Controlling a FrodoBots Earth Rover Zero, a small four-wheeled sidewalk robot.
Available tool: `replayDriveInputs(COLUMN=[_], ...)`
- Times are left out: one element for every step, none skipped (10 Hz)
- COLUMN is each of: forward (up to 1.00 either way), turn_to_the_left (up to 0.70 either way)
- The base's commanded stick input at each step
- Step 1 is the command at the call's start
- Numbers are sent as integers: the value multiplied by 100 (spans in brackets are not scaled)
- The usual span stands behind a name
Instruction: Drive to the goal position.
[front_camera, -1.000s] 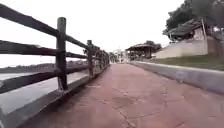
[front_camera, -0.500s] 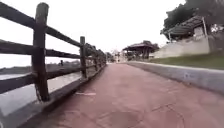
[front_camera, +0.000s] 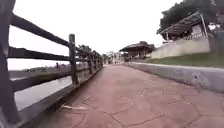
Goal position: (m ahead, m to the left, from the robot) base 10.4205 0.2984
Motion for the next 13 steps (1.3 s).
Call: replayDriveInputs(forward=[100, 100, 100, 100, 100, 100, 100, 100, 100, 100, 100, 100, 100], turn_to_the_left=[-27, -34, 0, 0, 0, 0, 0, 0, 0, 0, 0, 0, 0])
